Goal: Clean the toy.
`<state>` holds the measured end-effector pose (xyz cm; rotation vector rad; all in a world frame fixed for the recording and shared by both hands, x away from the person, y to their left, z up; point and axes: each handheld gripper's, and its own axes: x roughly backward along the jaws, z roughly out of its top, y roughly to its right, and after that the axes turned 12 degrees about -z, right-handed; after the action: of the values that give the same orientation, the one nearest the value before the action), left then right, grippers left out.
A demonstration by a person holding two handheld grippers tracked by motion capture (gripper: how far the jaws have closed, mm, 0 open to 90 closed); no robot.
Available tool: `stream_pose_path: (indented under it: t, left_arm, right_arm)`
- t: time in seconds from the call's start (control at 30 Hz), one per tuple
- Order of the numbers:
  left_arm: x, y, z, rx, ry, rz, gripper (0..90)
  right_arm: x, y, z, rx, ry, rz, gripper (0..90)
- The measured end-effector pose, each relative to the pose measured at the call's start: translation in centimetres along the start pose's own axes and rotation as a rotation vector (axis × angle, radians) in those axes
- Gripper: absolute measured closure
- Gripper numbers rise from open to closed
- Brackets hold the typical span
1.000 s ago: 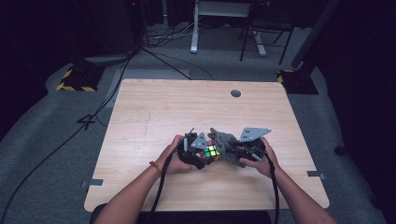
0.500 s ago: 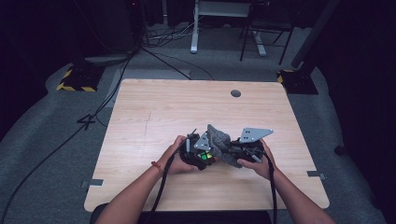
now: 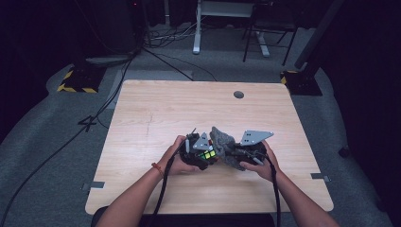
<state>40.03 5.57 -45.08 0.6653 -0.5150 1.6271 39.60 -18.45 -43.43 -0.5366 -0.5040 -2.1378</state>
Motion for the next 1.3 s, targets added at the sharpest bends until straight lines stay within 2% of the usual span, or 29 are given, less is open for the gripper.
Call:
stream_pose_path:
  t: [0.17, 0.47, 0.6, 0.73, 0.8, 0.97, 1.03, 1.3]
  left_arm:
    - [0.0, 0.1, 0.0, -0.002, -0.002, -0.006, 33.4]
    - [-0.9, 0.5, 0.2, -0.024, -0.029, -0.029, 33.4]
    - [-1.3, 0.6, 0.3, -0.026, -0.041, -0.037, 33.4]
    - [-1.5, 0.7, 0.4, -0.028, -0.050, -0.026, 33.3]
    - [-1.6, 0.6, 0.4, -0.029, -0.048, -0.027, 33.3]
    - [-1.7, 0.7, 0.5, -0.039, -0.064, -0.009, 33.3]
    - [-1.6, 0.7, 0.4, -0.035, -0.055, -0.016, 33.3]
    - [-0.8, 0.6, 0.3, -0.035, -0.036, 0.000, 33.4]
  right_arm:
    - [-0.2, 0.4, -0.5, -0.005, -0.023, -0.003, 77.5]
    - [0.8, -0.7, 0.6, -0.002, 0.078, 0.064, 77.5]
    - [1.0, -1.1, 1.1, 0.001, 0.110, 0.072, 77.4]
    - [0.9, -1.3, 1.3, 0.004, 0.119, 0.076, 77.4]
    - [0.6, -1.4, 1.5, -0.007, 0.129, 0.092, 77.4]
    - [0.4, -1.8, 1.7, 0.014, 0.120, 0.084, 77.4]
    - [0.4, -1.8, 1.7, 0.015, 0.113, 0.077, 77.4]
    - [0.3, -0.5, 0.7, 0.009, 0.052, 0.014, 77.4]
